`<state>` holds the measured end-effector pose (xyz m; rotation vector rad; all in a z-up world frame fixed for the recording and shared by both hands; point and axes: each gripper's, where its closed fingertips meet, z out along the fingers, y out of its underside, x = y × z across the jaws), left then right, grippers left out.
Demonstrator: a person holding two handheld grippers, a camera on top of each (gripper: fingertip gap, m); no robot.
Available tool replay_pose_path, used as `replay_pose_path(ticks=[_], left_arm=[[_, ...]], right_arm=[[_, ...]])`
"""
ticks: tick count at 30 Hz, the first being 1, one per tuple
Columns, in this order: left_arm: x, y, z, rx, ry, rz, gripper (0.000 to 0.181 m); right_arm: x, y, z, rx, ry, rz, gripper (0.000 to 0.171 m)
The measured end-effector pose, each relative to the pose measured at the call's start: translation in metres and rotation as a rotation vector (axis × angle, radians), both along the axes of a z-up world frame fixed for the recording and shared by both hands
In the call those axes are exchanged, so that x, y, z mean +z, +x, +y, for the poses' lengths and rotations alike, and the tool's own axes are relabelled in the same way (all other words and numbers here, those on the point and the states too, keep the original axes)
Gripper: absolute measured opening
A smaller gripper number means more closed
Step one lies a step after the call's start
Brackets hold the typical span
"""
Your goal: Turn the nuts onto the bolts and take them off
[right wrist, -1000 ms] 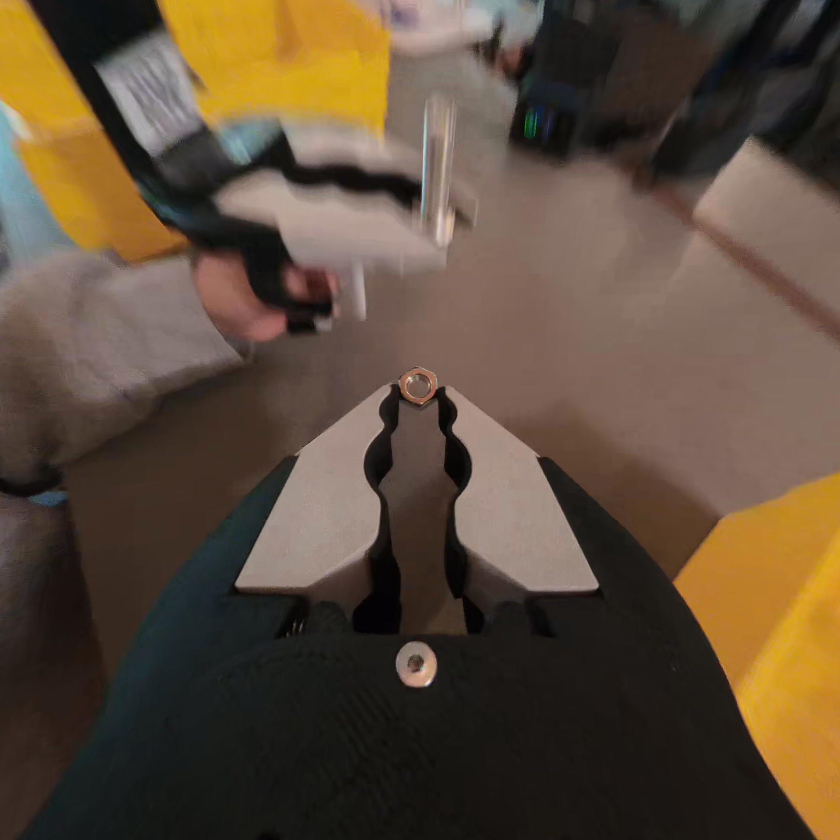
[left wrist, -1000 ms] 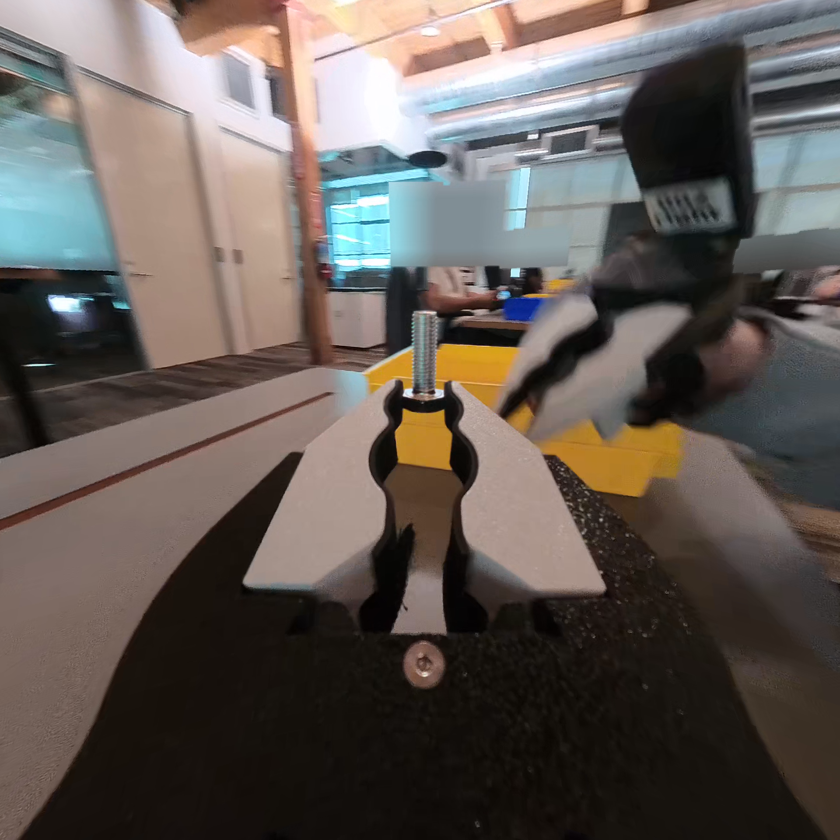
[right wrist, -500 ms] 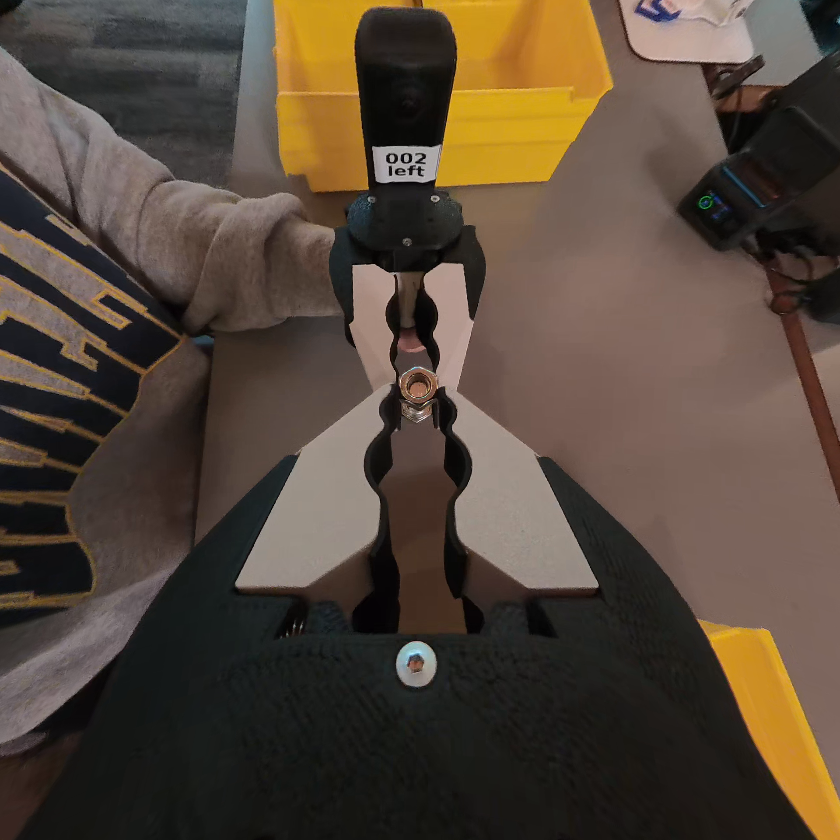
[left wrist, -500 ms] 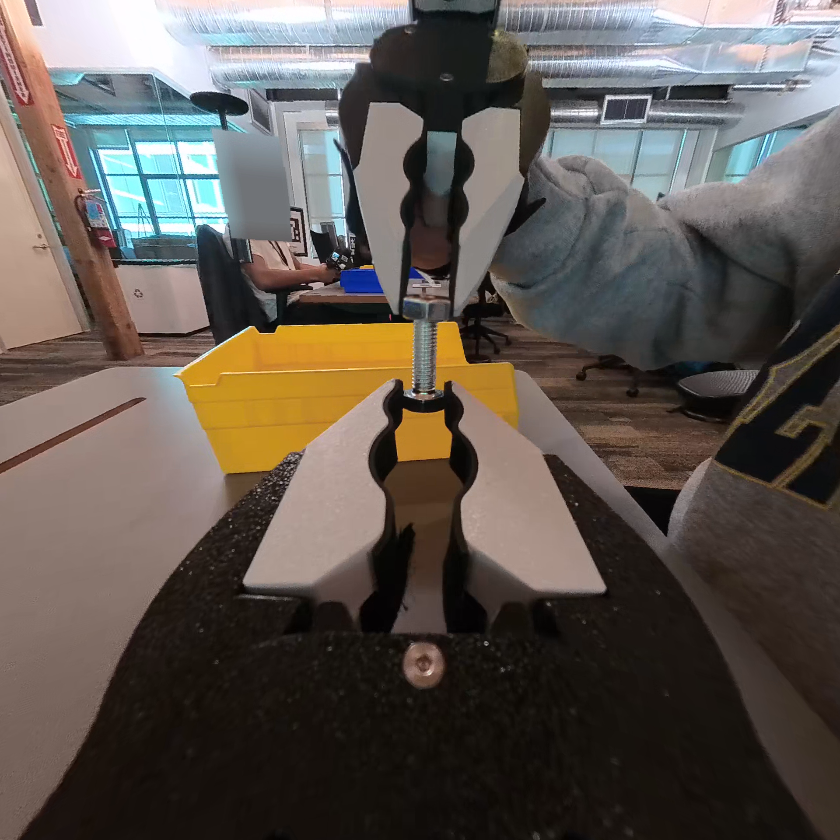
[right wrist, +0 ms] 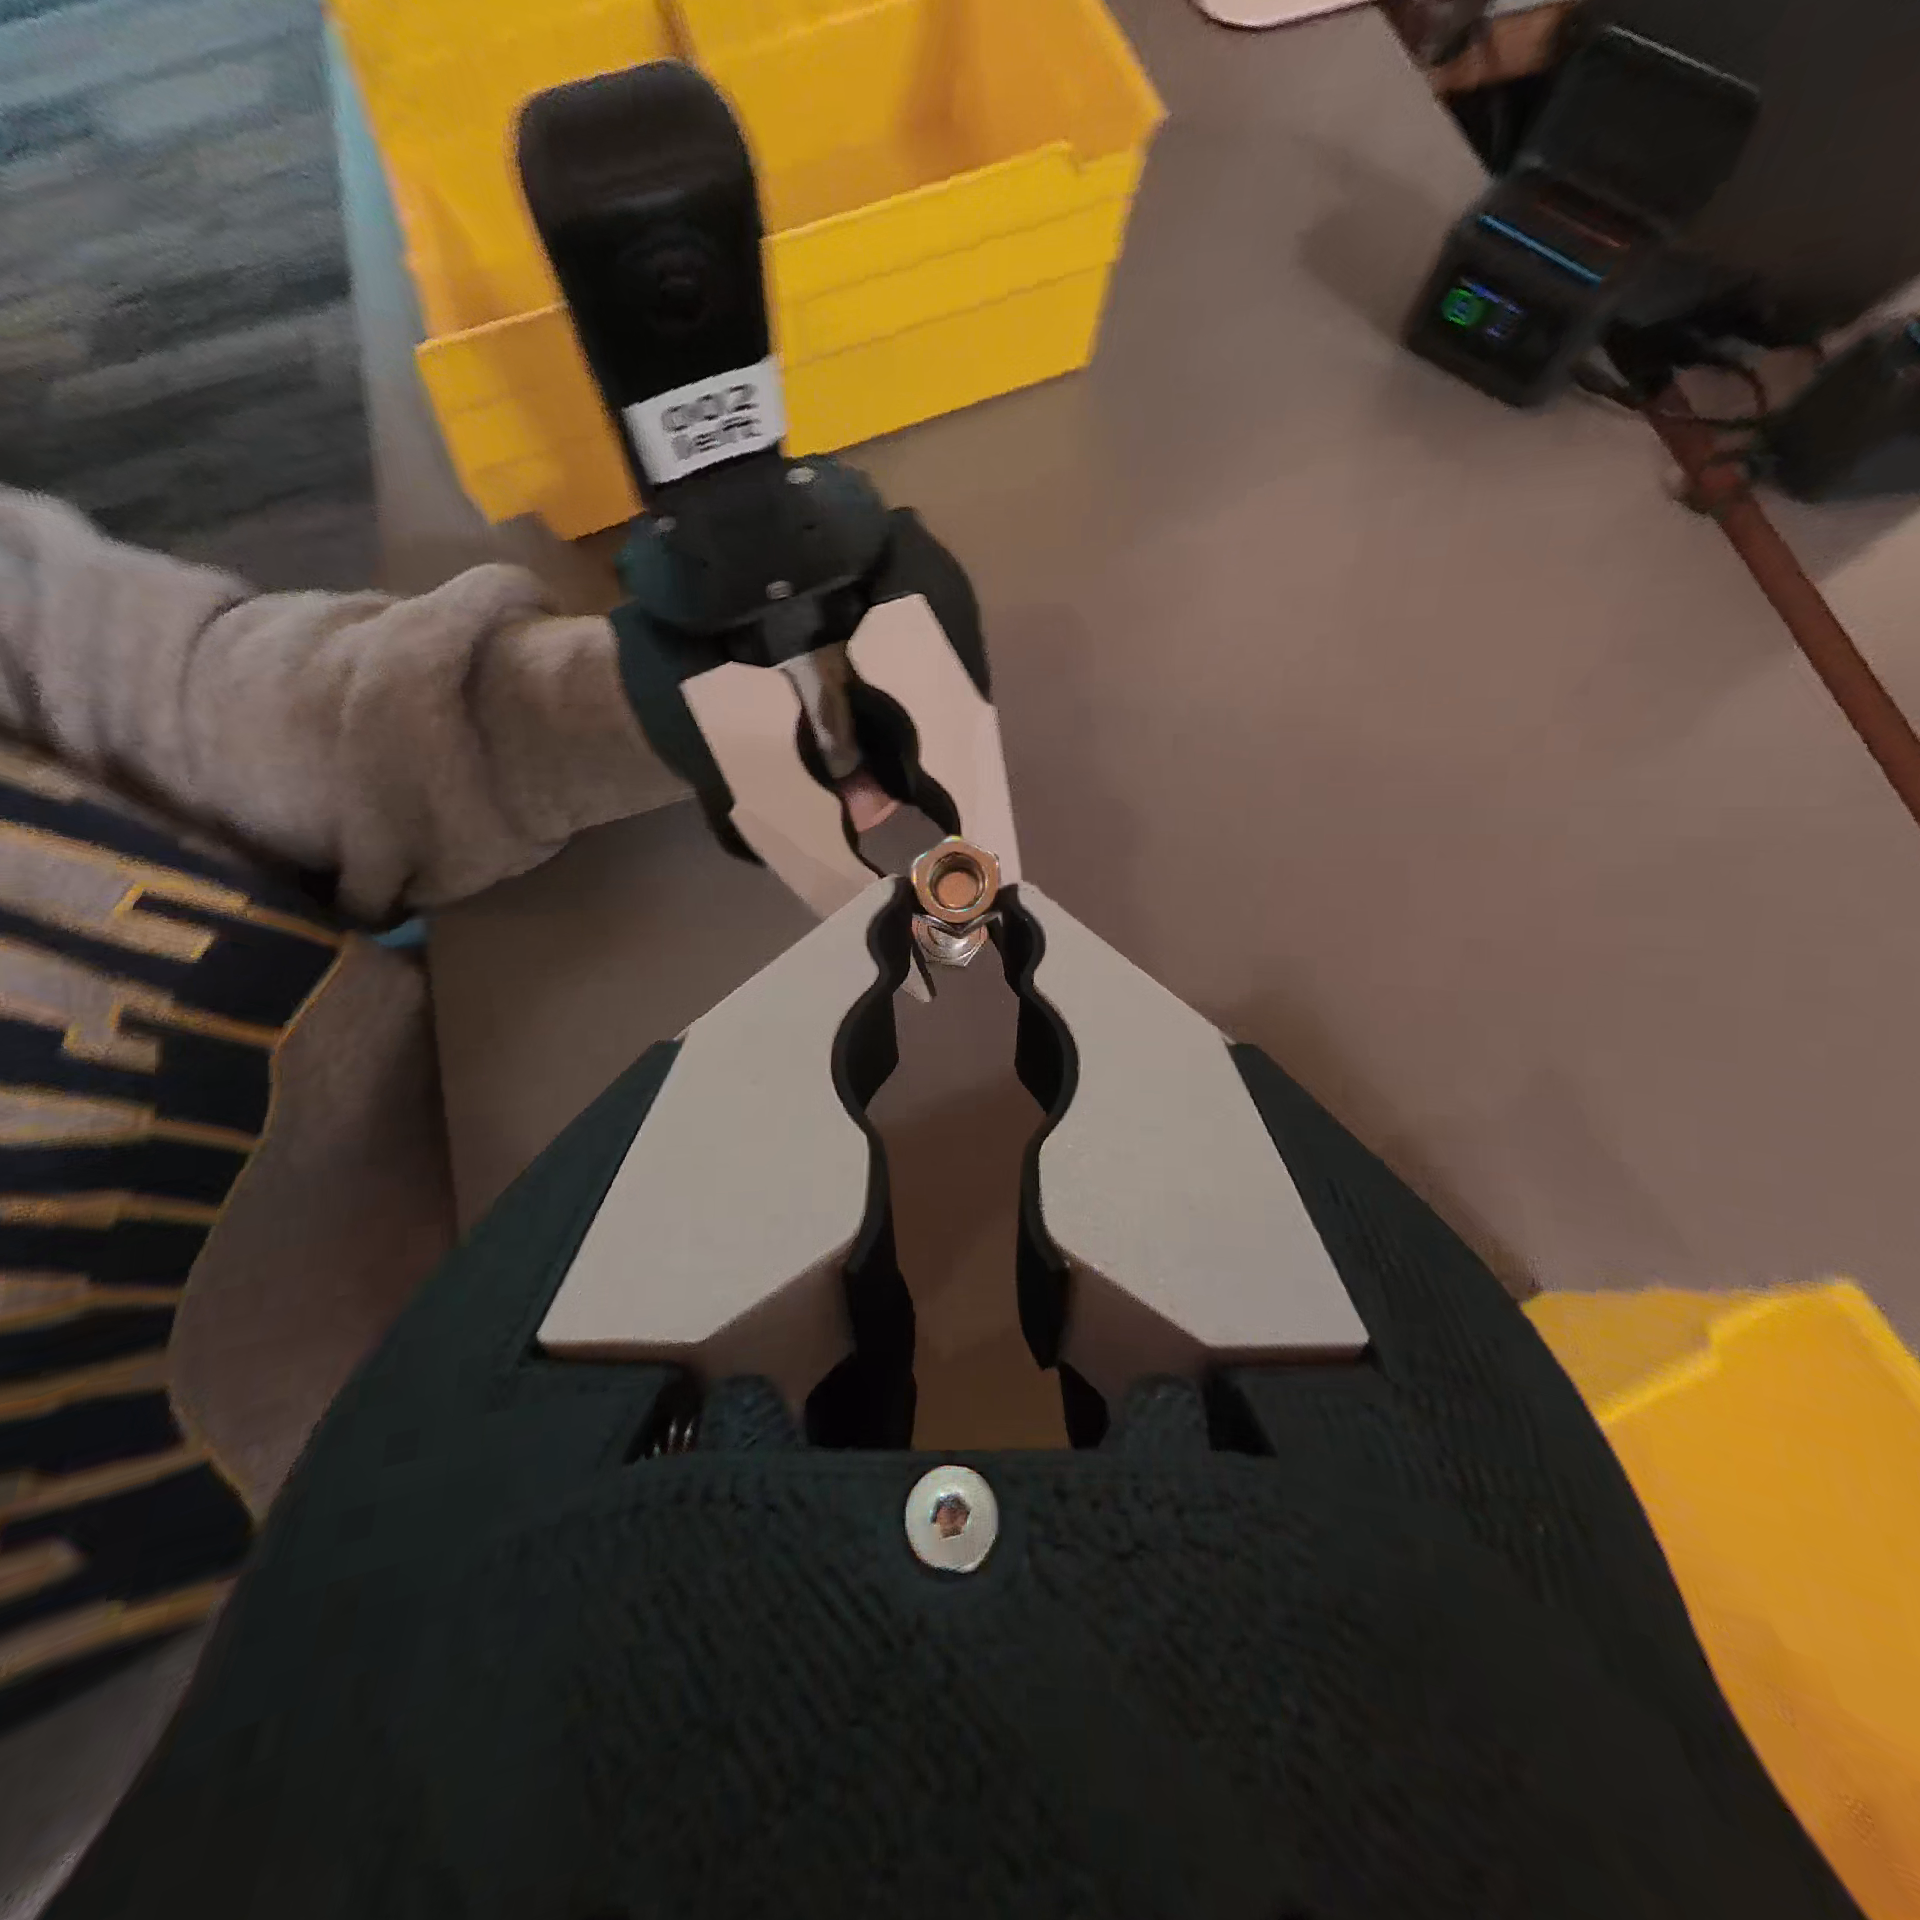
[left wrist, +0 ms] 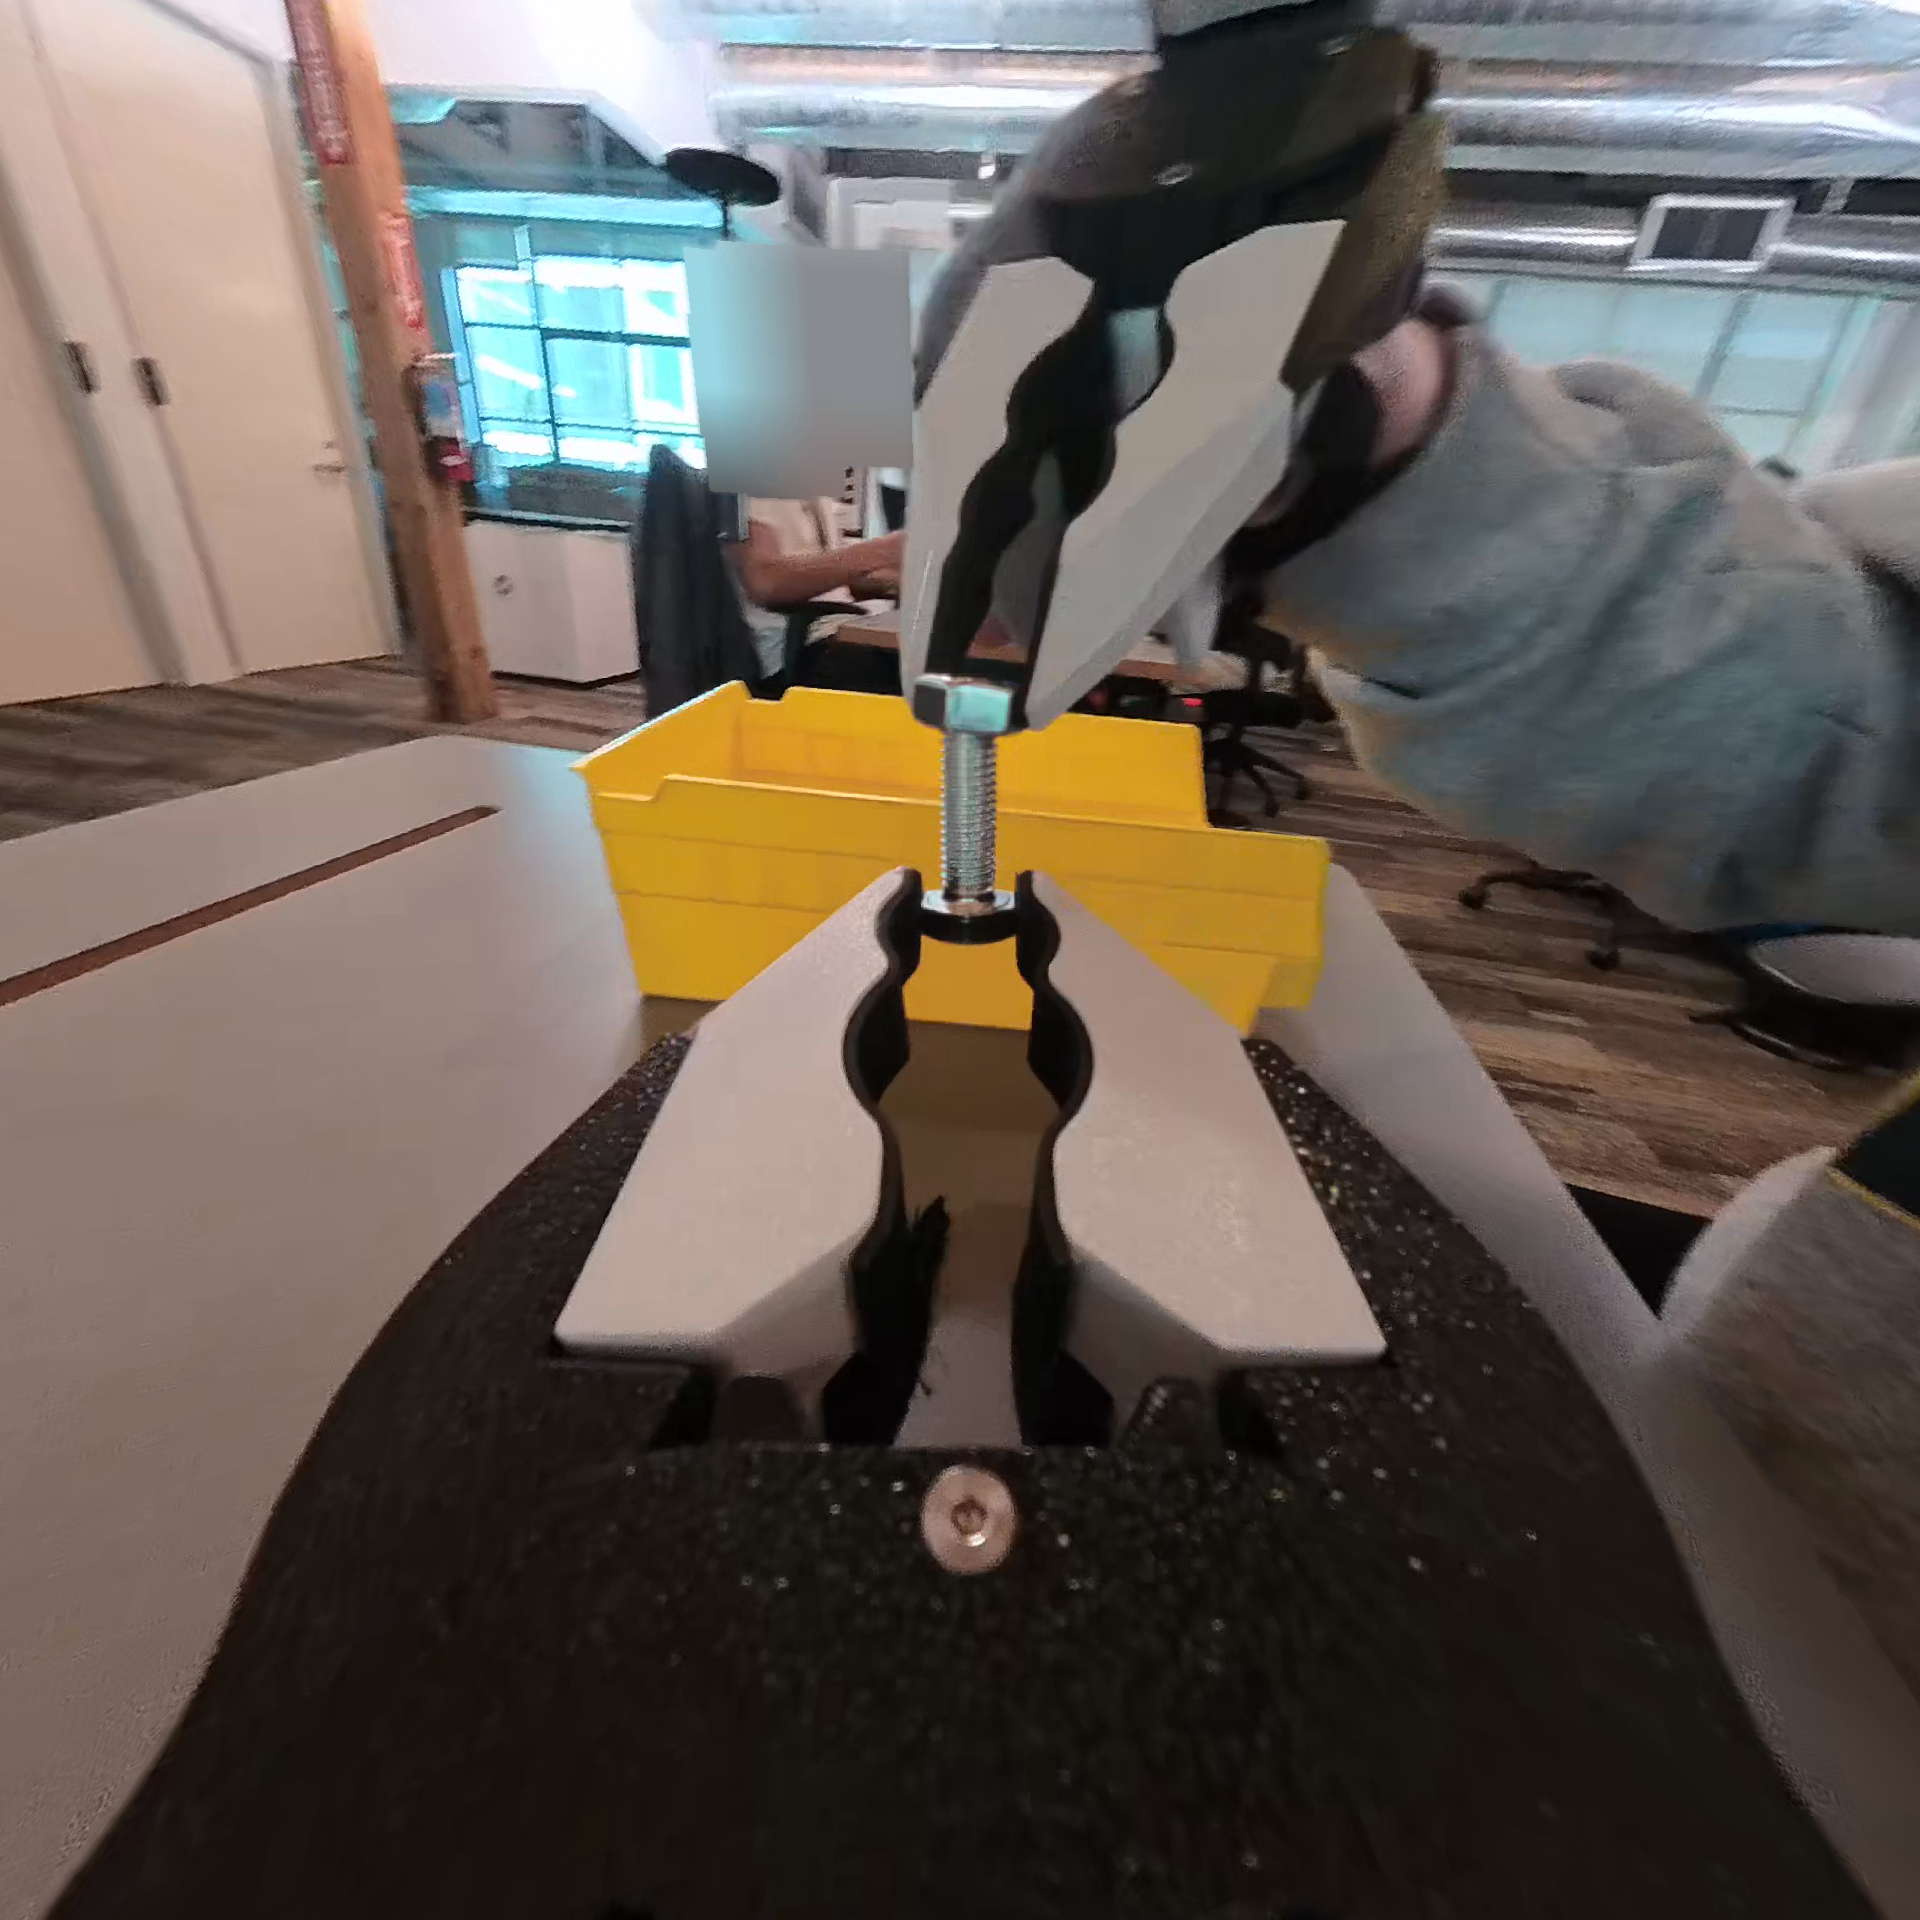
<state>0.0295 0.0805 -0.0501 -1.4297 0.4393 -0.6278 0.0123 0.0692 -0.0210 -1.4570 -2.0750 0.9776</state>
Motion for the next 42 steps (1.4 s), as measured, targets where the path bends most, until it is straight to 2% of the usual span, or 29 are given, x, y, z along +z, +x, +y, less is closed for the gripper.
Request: replay_pose_path(ticks=[3,6,19,23,26,30,38,42], left_arm=[[-0.007,-0.009,0.010,0.101,-0.036,0.040,0.016],[-0.011,-0.013,0.015,0.161,-0.053,0.057,0.015],[-0.010,-0.015,0.016,0.162,-0.051,0.022,0.016],[-0.009,-0.016,0.016,0.165,-0.049,0.003,0.016],[-0.002,-0.014,0.013,0.135,-0.024,-0.051,0.015],[0.012,-0.006,0.004,0.032,0.023,-0.136,0.016],[0.017,0.010,-0.007,-0.103,0.040,-0.168,0.016],[0.014,0.012,-0.005,-0.103,0.024,-0.161,0.016]], right_arm=[[-0.007,-0.007,0.011,-0.167,0.017,-0.013,0.016],[-0.011,-0.011,0.017,-0.256,0.041,-0.013,0.016],[-0.008,-0.015,0.018,-0.271,0.041,0.056,0.017],[0.000,-0.015,0.016,-0.267,0.024,0.117,0.032],[0.012,-0.018,0.012,-0.253,-0.010,0.268,0.063],[0.024,-0.020,-0.016,-0.139,-0.154,0.473,0.087],[0.020,-0.020,-0.032,-0.080,-0.274,0.568,0.092],[0.020,-0.018,-0.038,-0.047,-0.301,0.575,0.092]])
